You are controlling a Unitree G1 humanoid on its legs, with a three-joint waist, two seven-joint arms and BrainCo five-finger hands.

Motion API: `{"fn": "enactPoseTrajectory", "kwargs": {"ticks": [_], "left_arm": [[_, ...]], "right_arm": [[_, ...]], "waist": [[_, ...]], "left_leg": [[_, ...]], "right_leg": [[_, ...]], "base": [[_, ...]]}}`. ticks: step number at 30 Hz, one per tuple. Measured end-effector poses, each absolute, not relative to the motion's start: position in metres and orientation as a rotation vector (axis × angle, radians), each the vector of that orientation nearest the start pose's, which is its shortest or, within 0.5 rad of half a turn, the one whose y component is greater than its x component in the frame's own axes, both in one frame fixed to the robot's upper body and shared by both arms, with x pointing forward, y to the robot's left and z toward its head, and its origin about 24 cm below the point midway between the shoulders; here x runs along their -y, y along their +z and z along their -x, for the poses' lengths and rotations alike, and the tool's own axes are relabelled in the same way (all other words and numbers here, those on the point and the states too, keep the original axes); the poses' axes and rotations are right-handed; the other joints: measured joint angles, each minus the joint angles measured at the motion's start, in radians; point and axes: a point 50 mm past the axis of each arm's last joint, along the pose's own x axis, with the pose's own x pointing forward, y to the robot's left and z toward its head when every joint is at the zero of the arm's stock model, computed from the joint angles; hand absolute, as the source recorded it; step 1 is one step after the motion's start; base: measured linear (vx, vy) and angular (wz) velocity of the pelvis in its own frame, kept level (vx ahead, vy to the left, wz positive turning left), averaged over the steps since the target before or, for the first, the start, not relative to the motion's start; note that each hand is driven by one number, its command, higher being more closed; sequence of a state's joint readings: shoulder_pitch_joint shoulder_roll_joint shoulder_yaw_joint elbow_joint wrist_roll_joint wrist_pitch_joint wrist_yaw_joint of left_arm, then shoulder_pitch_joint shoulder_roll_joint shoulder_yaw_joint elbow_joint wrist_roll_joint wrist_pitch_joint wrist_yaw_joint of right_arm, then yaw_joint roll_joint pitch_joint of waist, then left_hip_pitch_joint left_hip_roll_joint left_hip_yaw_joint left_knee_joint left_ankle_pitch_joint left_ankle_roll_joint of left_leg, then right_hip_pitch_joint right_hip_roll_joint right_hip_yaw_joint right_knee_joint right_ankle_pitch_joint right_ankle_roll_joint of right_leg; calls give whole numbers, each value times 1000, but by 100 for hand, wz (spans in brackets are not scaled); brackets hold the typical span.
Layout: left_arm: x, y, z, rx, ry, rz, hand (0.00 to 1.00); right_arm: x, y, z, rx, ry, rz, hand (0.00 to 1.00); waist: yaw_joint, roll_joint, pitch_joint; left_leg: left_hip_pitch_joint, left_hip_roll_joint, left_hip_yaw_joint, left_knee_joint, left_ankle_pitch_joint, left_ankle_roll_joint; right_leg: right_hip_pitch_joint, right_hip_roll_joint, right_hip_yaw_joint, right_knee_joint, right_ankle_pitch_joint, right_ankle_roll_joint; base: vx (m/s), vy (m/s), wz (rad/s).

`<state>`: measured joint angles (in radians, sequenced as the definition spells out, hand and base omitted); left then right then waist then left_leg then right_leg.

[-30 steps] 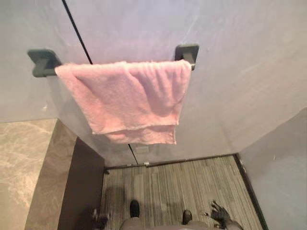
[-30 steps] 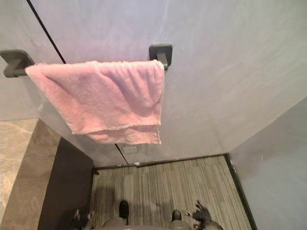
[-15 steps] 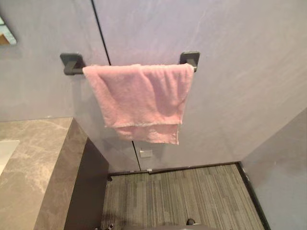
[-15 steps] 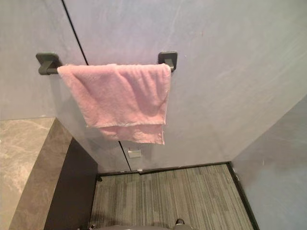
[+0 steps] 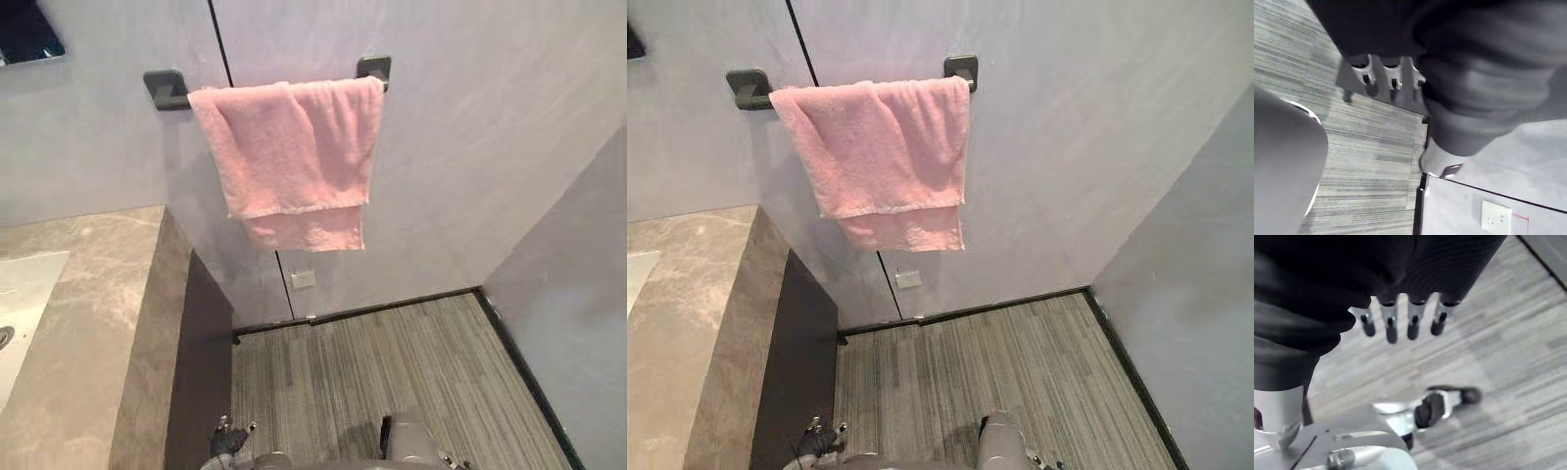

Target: Organize washtable

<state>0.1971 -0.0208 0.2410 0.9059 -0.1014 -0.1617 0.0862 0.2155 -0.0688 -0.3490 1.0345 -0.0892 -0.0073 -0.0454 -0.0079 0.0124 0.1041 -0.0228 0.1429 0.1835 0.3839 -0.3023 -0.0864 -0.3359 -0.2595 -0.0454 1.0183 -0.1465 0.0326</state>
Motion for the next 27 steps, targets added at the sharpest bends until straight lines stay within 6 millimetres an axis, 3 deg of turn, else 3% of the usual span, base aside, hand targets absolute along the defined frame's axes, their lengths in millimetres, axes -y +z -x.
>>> {"fn": "enactPoseTrajectory", "kwargs": {"ticks": [1, 2, 3, 4, 5, 6, 7, 10, 12, 14, 15, 17, 19, 21, 22, 23, 24, 25, 26, 27], "left_arm": [[-194, -153, -82, -933, 432, 150, 0], [-197, -152, -83, -930, 427, 135, 0], [-197, -153, -83, -943, 420, 130, 0], [-189, -156, -81, -964, 396, 141, 0], [-185, -156, -80, -965, 388, 147, 0], [-184, -156, -81, -958, 376, 141, 0], [-184, -155, -84, -950, 362, 126, 0], [-183, -154, -90, -946, 338, 107, 0], [-184, -154, -88, -947, 350, 97, 0], [-189, -155, -83, -958, 374, 81, 0], [-189, -154, -87, -950, 375, 84, 0], [-196, -153, -87, -940, 406, 84, 0], [-197, -153, -86, -939, 419, 87, 0], [-198, -153, -85, -945, 425, 90, 0], [-195, -153, -85, -941, 428, 100, 0], [-200, -153, -83, -942, 437, 89, 0], [-206, -152, -83, -942, 442, 71, 0], [-210, -151, -85, -934, 444, 60, 0], [-211, -151, -88, -935, 440, 56, 0], [-202, -153, -86, -948, 419, 69, 0]], "right_arm": [[226, -165, -29, -1237, -420, -15, 0], [225, -166, -26, -1249, -427, -23, 0], [225, -166, -24, -1256, -436, -32, 0], [232, -165, -20, -1260, -471, -35, 0], [235, -164, -22, -1253, -478, -31, 0], [240, -163, -28, -1238, -476, -18, 0], [239, -162, -42, -1208, -452, -8, 0], [239, -158, -71, -1146, -411, 22, 0], [238, -160, -65, -1167, -404, 47, 0], [234, -158, -75, -1139, -360, 79, 0], [231, -158, -78, -1117, -354, 76, 0], [235, -157, -74, -1121, -365, 86, 0], [238, -158, -64, -1143, -375, 92, 0], [236, -160, -55, -1165, -381, 81, 0], [237, -161, -50, -1177, -408, 60, 0], [232, -162, -49, -1183, -415, 34, 0], [230, -164, -48, -1192, -418, 16, 0], [224, -166, -41, -1216, -413, 1, 0], [225, -166, -40, -1216, -430, -8, 0], [231, -165, -43, -1199, -471, -23, 0]], "waist": [[-4, -15, -13], [-6, -36, -28], [-3, -22, -30], [0, 9, -45], [12, 19, -51], [22, 19, -56], [24, 16, -58], [23, 39, -52], [26, 37, -45], [27, 27, -56], [19, 13, -55], [21, -12, -50], [19, -13, -49], [14, -12, -50], [0, -1, -46], [-8, -8, -43], [-14, -10, -46], [-37, -33, -65], [-35, -31, -51], [-27, 3, -40]], "left_leg": [[-22, -10, -11, -1, 20, -6], [-47, -19, -37, -1, 40, -15], [-62, -20, -56, -17, 70, -21], [-77, -29, -96, -72, 131, 35], [-81, -58, -113, -120, 185, 39], [-97, -56, -88, -163, 239, 30], [-138, -49, -95, -192, 264, -5], [-202, -20, -110, -244, 306, -43], [-176, 6, -124, -251, 328, -56], [-153, 32, -119, -307, 383, -66], [-165, 38, -113, -278, 370, -45], [-219, 33, -72, 0, 247, 22], [-215, 73, -47, 201, 175, 30], [-175, 133, -31, 285, 150, 39], [-183, 131, 18, 240, 129, 28], [-180, 112, 43, 197, 126, 33], [-142, 73, -3, 2, 137, 16], [-80, 49, -31, -191, 161, -2], [-99, 84, 70, -82, 104, 14], [-90, 141, 180, -24, 55, -27]], "right_leg": [[46, -29, 29, -15, 14, 1], [91, -43, 36, -90, -21, 63], [114, -14, 15, -156, -45, 72], [148, 24, 22, -268, -51, 72], [169, 40, 57, -353, -62, 85], [173, 52, 101, -440, -96, 127], [159, 52, 100, -502, -134, 135], [143, 87, 51, -614, -150, 96], [174, 109, 24, -621, -138, 85], [163, 128, 27, -614, -126, 53], [146, 114, 12, -619, -108, 36], [141, 79, 2, -656, -51, 50], [150, 63, -12, -705, 1, 73], [168, 49, -37, -751, 46, 103], [175, 40, -70, -766, 71, 120], [169, 29, -85, -765, 66, 123], [157, 84, -134, -735, 52, 89], [167, 114, -189, -792, 57, 19], [198, 94, -275, -851, 86, 53], [212, 90, -318, -867, 112, 65]], "base": [[-146, -248, 24], [-126, -281, 30], [-130, -252, 37], [-200, -211, 23], [-221, -112, 5], [-230, -137, -11], [-181, -147, -12], [-261, -125, 13], [-210, -61, 23], [-271, -99, -8], [-255, -61, -2], [-143, 19, 15], [-200, 109, 18], [-197, 285, 50], [-134, 298, 84], [-95, 219, 112], [-37, 8, 130], [-18, -5, 163], [-24, 106, 151], [-63, 303, 143]]}}
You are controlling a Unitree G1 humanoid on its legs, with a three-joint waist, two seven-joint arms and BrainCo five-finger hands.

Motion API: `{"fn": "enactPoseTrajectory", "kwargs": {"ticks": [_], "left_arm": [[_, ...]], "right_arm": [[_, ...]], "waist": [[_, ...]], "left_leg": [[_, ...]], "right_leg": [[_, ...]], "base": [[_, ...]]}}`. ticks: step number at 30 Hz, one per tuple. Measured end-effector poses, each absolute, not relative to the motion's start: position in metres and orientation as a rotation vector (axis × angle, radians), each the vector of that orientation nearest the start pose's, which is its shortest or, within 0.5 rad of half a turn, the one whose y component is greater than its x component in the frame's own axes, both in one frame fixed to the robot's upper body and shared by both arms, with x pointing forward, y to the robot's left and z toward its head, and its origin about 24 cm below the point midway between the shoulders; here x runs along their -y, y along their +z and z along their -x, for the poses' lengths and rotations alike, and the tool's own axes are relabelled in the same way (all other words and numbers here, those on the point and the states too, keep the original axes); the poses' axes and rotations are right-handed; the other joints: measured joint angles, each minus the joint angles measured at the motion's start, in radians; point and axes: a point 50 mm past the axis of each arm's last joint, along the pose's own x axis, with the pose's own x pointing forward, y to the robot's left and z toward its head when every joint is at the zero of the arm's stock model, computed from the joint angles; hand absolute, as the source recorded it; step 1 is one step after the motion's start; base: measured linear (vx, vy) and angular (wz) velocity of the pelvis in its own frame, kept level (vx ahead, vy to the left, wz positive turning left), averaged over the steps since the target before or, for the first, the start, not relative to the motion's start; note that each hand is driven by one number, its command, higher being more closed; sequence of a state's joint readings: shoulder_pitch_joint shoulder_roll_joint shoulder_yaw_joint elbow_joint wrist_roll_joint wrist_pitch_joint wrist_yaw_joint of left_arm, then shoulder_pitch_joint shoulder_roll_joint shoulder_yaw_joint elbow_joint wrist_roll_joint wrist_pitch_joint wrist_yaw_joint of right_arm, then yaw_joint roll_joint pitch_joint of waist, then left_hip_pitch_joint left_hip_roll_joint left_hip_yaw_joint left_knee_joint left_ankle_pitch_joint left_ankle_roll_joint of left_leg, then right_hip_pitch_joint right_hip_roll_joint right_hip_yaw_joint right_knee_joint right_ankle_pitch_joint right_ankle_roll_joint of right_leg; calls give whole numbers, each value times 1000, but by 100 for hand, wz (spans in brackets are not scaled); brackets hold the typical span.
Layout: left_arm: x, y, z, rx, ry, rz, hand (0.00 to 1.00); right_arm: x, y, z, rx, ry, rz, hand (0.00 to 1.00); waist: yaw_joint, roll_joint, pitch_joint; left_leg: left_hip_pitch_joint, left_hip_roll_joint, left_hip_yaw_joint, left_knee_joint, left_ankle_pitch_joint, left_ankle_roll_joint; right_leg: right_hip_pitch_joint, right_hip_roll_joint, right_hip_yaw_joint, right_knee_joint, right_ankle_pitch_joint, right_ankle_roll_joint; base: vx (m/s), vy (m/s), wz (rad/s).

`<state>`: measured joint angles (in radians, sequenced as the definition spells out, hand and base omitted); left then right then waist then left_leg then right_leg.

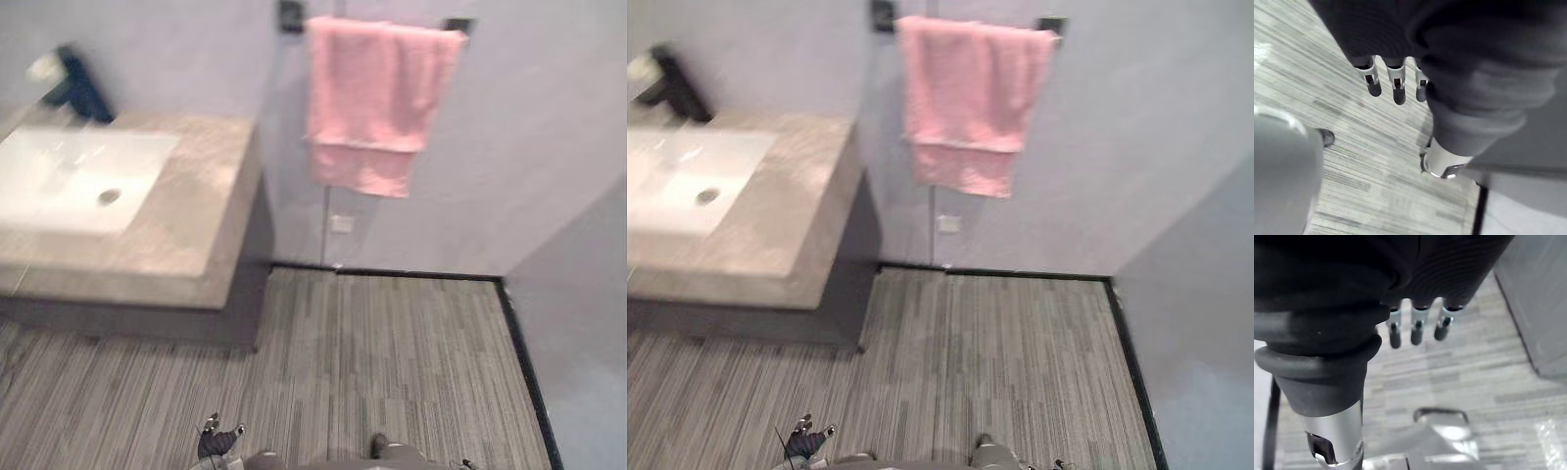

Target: Organize washtable

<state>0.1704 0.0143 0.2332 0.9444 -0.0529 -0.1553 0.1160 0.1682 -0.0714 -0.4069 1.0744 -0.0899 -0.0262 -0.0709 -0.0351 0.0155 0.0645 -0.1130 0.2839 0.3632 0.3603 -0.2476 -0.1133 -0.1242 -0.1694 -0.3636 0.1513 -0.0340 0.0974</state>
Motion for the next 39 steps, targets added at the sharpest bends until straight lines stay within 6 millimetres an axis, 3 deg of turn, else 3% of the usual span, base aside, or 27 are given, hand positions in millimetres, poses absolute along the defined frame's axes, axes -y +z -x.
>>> {"fn": "enactPoseTrajectory", "kwargs": {"ticks": [1, 4, 6, 7, 9, 10, 11, 12, 13, 14, 16, 18, 19, 21, 26, 30, 32, 35, 38, 39], "left_arm": [[-197, -154, -85, -956, 403, 73, 0], [-206, -152, -83, -952, 365, -6, 0], [-210, -150, -85, -939, 357, -33, 0], [-214, -149, -86, -933, 344, -57, 0], [-209, -150, -87, -937, 335, -48, 0], [-208, -150, -87, -938, 331, -52, 0], [-209, -151, -83, -955, 318, -73, 0], [-212, -152, -75, -980, 317, -94, 0], [-221, -153, -62, -1012, 327, -131, 0], [-226, -153, -54, -1033, 333, -149, 0], [-228, -156, -41, -1088, 322, -173, 0], [-222, -158, -38, -1109, 305, -169, 0], [-226, -158, -39, -1108, 302, -184, 0], [-221, -159, -40, -1107, 300, -177, 0], [-222, -155, -57, -1047, 309, -179, 0], [-228, -151, -68, -1009, 338, -176, 0], [-231, -150, -69, -1004, 366, -183, 0], [-232, -150, -67, -1009, 379, -182, 0], [-234, -149, -68, -1004, 389, -181, 0], [-234, -147, -73, -981, 391, -181, 0]], "right_arm": [[230, -164, -47, -1184, -500, -56, 0], [224, -167, -38, -1209, -526, -83, 0], [224, -167, -40, -1213, -520, -81, 0], [226, -167, -40, -1219, -518, -72, 0], [233, -165, -43, -1213, -510, -42, 0], [239, -163, -47, -1202, -508, -21, 0], [243, -161, -51, -1186, -509, -9, 0], [244, -160, -54, -1173, -505, -3, 0], [234, -162, -63, -1162, -458, 0, 0], [230, -162, -65, -1161, -430, 4, 0], [219, -165, -63, -1166, -408, -17, 0], [215, -166, -56, -1177, -411, -30, 0], [211, -168, -48, -1193, -413, -49, 0], [210, -167, -48, -1186, -436, -70, 0], [209, -165, -51, -1155, -429, -68, 0], [198, -166, -51, -1158, -389, -65, 0], [194, -166, -52, -1151, -370, -59, 0], [193, -165, -54, -1144, -347, -35, 0], [191, -165, -54, -1142, -325, -22, 0], [191, -165, -55, -1136, -332, -26, 0]], "waist": [[-5, -9, 9], [-7, -10, -3], [-5, -8, -5], [-4, -7, -10], [6, 9, 0], [19, 24, 13], [29, 30, 22], [27, 39, 28], [36, 30, 28], [41, 17, 23], [44, -17, 16], [38, -36, 16], [32, -59, 12], [53, -58, 1], [52, -49, 1], [55, -80, 1], [55, -97, -9], [55, -100, -11], [55, -107, -15], [51, -109, -14]], "left_leg": [[2, -40, 15, -21, 17, -6], [-32, -127, -48, 3, 29, 11], [-89, -145, -107, 66, 19, 26], [-151, -178, -187, 123, 0, 58], [-190, -204, -239, 167, -25, 100], [-193, -230, -273, 186, -34, 116], [-166, -272, -322, 185, -42, 134], [-147, -286, -347, 184, -42, 143], [-128, -295, -374, 171, -41, 158], [-115, -304, -396, 157, -35, 165], [-95, -336, -471, 110, -3, 178], [-92, -364, -535, 94, 16, 166], [-99, -386, -570, 107, 23, 157], [-107, -373, -588, 103, 26, 146], [-154, -361, -617, 136, 22, 130], [-152, -367, -653, 105, 19, 128], [-154, -351, -617, 81, 19, 128], [-143, -317, -529, 60, 20, 127], [-124, -338, -545, 64, 53, 101], [-131, -342, -512, 95, 85, 76]], "right_leg": [[14, -41, -49, -1, 15, 18], [82, -119, -110, -18, 42, -3], [102, -138, -162, -13, 58, -1], [116, -162, -247, 12, 43, 19], [136, -197, -305, 69, 18, 46], [136, -228, -301, 145, 3, 25], [116, -275, -220, 281, -12, -73], [80, -258, -77, 369, -55, -108], [38, -184, 99, 450, -119, -80], [19, -131, 175, 482, -152, -60], [0, -25, 211, 468, -221, -56], [8, 38, 215, 358, -234, -45], [42, 55, 214, 276, -234, -43], [66, 61, 165, 236, -225, -49], [68, 79, 118, 224, -204, -25], [67, 82, 138, 231, -170, -33], [67, 81, 180, 234, -153, -42], [66, 77, 234, 275, -147, -44], [69, 69, 227, 335, -145, -48], [70, 62, 223, 360, -137, -60]], "base": [[-133, 419, 117], [-88, 288, 106], [-84, 241, 131], [-62, 216, 156], [-53, 174, 141], [-109, 239, 133], [-94, 189, 129], [-100, 167, 121], [-78, 30, 101], [-67, -5, 95], [-5, -71, 115], [38, -137, 151], [60, -162, 151], [86, -114, 71], [55, -24, 28], [55, 45, 39], [53, 61, 35], [47, 37, 30], [123, 61, 38], [117, 71, 72]]}}
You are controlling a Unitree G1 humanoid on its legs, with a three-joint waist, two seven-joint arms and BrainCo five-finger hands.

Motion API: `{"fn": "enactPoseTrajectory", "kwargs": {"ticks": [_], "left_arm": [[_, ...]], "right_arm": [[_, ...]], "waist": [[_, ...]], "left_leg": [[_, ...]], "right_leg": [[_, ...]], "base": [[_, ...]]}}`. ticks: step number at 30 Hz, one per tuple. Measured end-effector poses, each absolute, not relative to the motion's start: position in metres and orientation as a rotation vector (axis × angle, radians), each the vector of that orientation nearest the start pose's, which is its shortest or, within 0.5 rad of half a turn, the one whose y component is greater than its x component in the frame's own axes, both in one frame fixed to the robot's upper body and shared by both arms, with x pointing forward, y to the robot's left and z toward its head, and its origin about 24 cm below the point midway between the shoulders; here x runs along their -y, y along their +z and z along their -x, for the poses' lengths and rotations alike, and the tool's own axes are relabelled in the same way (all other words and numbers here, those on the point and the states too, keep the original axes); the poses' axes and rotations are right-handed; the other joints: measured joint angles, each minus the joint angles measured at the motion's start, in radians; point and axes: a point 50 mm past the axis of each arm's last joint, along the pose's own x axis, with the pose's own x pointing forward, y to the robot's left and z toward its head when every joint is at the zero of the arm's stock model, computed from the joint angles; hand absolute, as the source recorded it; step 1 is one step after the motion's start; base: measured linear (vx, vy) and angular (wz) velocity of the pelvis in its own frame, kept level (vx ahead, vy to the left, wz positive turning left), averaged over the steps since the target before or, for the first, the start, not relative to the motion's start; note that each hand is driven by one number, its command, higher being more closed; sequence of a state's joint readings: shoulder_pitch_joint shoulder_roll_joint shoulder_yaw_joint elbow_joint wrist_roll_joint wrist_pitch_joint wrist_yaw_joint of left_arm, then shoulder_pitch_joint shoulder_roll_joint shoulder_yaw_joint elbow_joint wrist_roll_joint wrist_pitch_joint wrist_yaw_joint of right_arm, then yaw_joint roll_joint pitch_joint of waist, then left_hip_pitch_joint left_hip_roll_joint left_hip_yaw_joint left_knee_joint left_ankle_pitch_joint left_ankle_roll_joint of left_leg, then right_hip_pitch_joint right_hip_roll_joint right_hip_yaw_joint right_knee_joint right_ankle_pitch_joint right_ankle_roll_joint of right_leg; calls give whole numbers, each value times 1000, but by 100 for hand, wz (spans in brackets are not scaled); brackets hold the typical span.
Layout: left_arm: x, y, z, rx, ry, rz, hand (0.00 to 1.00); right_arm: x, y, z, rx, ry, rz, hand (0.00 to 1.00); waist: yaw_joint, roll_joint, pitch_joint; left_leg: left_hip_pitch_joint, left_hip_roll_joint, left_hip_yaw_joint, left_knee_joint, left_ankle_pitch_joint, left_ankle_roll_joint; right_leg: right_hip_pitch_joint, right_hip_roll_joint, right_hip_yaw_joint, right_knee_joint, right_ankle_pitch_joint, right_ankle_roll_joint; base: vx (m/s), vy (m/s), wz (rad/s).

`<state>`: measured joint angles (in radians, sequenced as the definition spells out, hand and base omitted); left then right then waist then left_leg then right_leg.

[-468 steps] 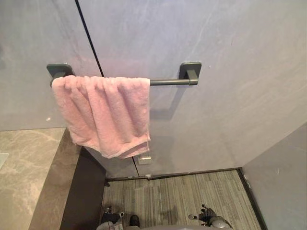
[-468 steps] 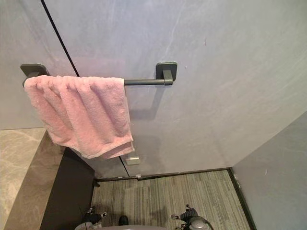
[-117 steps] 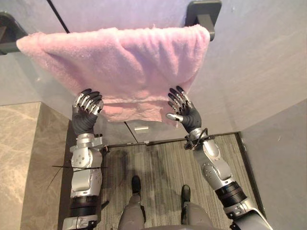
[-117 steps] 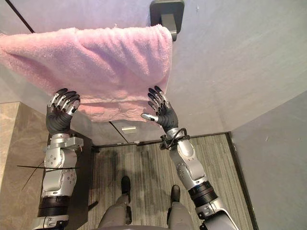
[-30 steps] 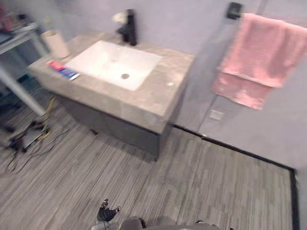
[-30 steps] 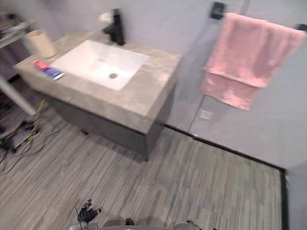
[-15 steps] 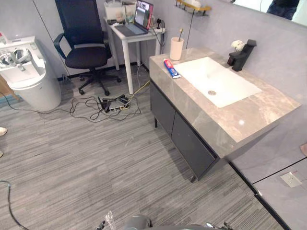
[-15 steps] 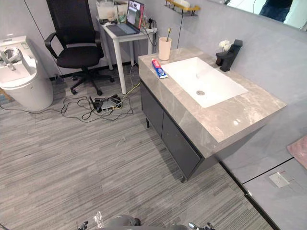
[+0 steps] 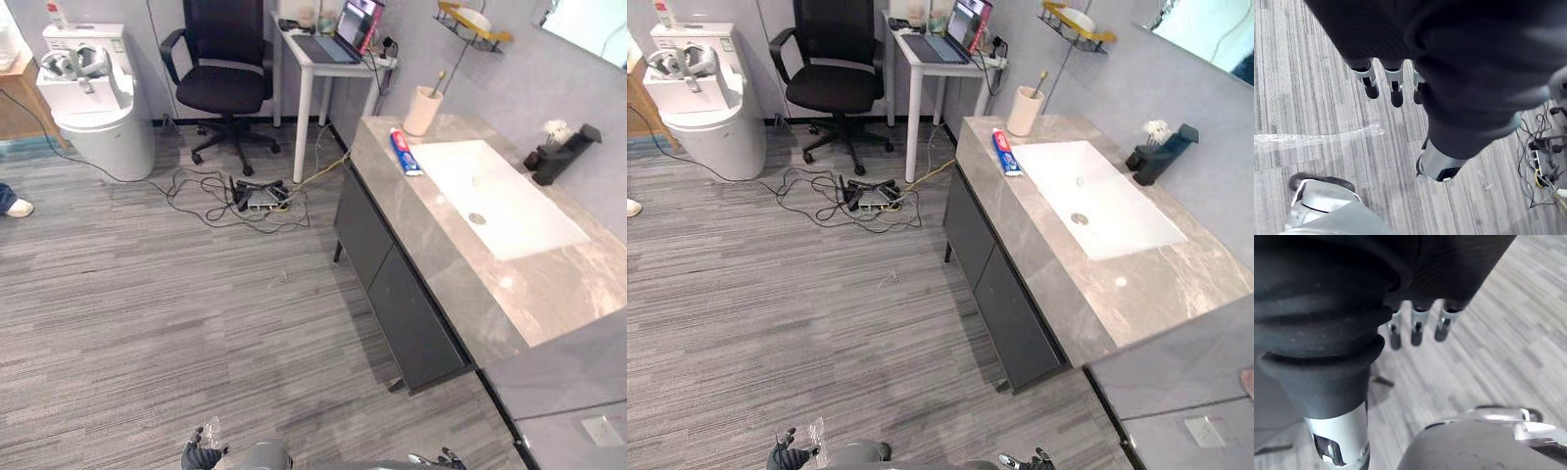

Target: Organize washtable

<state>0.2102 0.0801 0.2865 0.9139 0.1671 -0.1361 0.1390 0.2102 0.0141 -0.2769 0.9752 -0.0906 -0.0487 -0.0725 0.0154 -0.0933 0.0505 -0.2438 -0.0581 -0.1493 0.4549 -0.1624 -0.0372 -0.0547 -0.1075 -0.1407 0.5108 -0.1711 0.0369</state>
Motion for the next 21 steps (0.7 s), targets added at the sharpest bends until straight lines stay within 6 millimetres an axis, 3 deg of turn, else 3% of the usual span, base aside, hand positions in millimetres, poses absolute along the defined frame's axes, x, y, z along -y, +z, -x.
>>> {"fn": "enactPoseTrajectory", "kwargs": {"ticks": [2, 3, 4, 5, 7, 12, 21], "left_arm": [[-228, -148, -75, -975, 407, -159, 0], [-228, -149, -75, -978, 416, -156, 0], [-232, -148, -75, -976, 421, -161, 0], [-230, -149, -76, -979, 422, -153, 0], [-227, -151, -72, -990, 440, -128, 0], [-229, -157, -44, -1080, 477, -124, 0], [-230, -158, -36, -1114, 431, -174, 0]], "right_arm": [[199, -163, -57, -1119, -336, 3, 0], [198, -163, -61, -1110, -322, 18, 0], [195, -163, -64, -1112, -305, 34, 0], [197, -163, -65, -1109, -300, 42, 0], [202, -162, -72, -1107, -270, 84, 0], [201, -163, -76, -1115, -217, 147, 0], [196, -168, -66, -1176, -176, 149, 0]], "waist": [[6, 32, 12], [9, 32, 11], [6, 14, 13], [0, 22, 15], [7, 35, 17], [0, 34, 17], [-6, 25, -25]], "left_leg": [[-2, 40, 85, 13, 9, -7], [2, 39, 102, -6, 9, -7], [0, 9, 101, -34, 9, -7], [1, 4, 93, -49, 5, -1], [30, 6, 76, -132, 52, 44], [72, 35, 104, -228, 88, 40], [138, 22, 192, -381, 141, 63]], "right_leg": [[24, 26, 11, -85, -78, -18], [48, 39, 18, -222, -75, -17], [47, 31, 28, -288, -17, -16], [49, 18, 18, -290, -29, 14], [27, 22, 0, -286, -21, 7], [15, 39, 12, -307, 6, -2], [14, 23, 100, -385, 48, 29]], "base": [[33, 72, 54], [-50, 8, 32], [-49, -47, 42], [-37, -107, 52], [-47, -99, 30], [-102, -94, -15], [-6, 39, -29]]}}
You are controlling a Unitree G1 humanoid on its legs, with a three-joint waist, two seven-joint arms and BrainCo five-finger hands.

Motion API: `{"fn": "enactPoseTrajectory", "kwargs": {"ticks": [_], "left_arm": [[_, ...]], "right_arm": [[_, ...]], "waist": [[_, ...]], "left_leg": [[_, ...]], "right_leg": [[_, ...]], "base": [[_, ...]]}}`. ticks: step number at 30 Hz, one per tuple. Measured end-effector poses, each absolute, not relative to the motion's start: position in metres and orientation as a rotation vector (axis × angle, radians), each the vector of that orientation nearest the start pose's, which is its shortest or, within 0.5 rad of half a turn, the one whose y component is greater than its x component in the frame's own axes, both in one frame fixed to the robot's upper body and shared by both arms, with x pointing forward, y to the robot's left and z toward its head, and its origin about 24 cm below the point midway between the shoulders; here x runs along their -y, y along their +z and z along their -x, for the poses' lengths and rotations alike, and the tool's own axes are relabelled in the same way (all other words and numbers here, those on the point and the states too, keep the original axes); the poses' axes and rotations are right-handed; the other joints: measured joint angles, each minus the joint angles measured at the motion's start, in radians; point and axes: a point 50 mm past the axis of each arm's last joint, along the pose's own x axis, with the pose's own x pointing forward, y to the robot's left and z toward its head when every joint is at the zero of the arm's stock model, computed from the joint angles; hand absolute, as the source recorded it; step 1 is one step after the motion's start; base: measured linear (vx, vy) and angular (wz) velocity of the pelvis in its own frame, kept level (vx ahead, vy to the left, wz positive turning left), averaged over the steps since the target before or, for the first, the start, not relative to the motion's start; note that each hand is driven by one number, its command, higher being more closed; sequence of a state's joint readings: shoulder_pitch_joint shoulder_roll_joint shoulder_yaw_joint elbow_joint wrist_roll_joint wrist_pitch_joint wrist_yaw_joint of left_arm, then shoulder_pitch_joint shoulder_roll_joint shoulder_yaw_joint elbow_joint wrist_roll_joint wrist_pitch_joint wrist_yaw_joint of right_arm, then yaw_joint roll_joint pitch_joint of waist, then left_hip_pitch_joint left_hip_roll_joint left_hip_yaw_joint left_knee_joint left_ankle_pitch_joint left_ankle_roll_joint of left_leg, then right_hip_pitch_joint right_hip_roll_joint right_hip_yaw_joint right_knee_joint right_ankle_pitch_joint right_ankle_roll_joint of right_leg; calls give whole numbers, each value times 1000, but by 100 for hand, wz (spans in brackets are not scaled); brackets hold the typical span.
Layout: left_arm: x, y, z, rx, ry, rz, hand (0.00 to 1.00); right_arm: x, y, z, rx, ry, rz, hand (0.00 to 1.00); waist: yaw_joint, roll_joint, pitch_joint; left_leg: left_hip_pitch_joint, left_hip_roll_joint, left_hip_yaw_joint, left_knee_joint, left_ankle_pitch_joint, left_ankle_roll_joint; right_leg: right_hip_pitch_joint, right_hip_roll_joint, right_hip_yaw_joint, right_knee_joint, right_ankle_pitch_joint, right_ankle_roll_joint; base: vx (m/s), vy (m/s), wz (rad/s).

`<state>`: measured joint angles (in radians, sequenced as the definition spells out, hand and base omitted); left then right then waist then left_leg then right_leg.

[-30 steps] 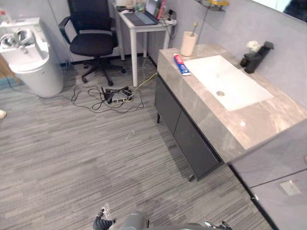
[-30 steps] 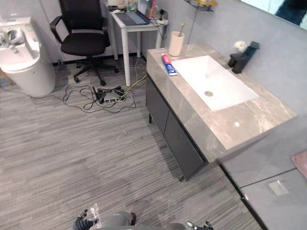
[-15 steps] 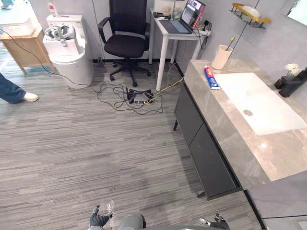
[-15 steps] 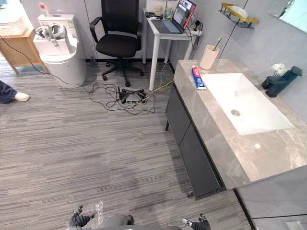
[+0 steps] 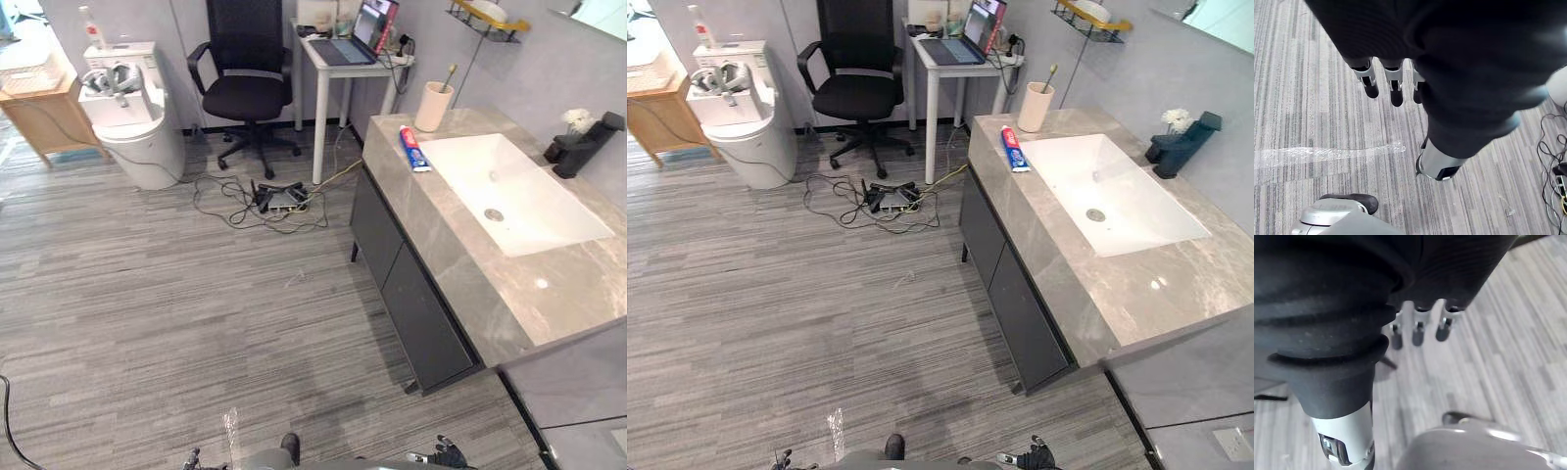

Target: Organize washtable

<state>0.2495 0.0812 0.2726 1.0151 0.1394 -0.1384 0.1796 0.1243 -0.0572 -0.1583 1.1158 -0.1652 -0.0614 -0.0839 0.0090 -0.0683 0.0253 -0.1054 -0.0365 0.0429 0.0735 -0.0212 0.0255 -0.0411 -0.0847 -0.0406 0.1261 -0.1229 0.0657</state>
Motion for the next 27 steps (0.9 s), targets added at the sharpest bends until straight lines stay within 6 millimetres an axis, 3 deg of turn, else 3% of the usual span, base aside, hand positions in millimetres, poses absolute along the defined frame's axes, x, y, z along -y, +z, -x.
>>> {"fn": "enactPoseTrajectory", "kwargs": {"ticks": [6, 7, 27], "left_arm": [[-230, -159, -34, -1129, 419, -187, 0], [-226, -160, -33, -1136, 365, -219, 0], [-223, -160, -36, -1118, 376, -196, 0]], "right_arm": [[195, -170, -56, -1201, -190, 125, 0], [198, -169, -57, -1196, -198, 98, 0], [204, -170, -51, -1180, -315, -35, 0]], "waist": [[1, -7, -34], [-23, 17, -28], [-22, 20, 1]], "left_leg": [[53, -24, 25, -74, 26, 26], [102, -40, 37, -176, 69, 33], [129, -36, 18, -170, 77, 23]], "right_leg": [[22, -19, 19, -31, 8, 8], [35, -25, 21, -59, 15, 20], [54, -21, 8, -33, 14, 18]], "base": [[95, 35, -11], [48, 19, 1], [-30, -9, 2]]}}
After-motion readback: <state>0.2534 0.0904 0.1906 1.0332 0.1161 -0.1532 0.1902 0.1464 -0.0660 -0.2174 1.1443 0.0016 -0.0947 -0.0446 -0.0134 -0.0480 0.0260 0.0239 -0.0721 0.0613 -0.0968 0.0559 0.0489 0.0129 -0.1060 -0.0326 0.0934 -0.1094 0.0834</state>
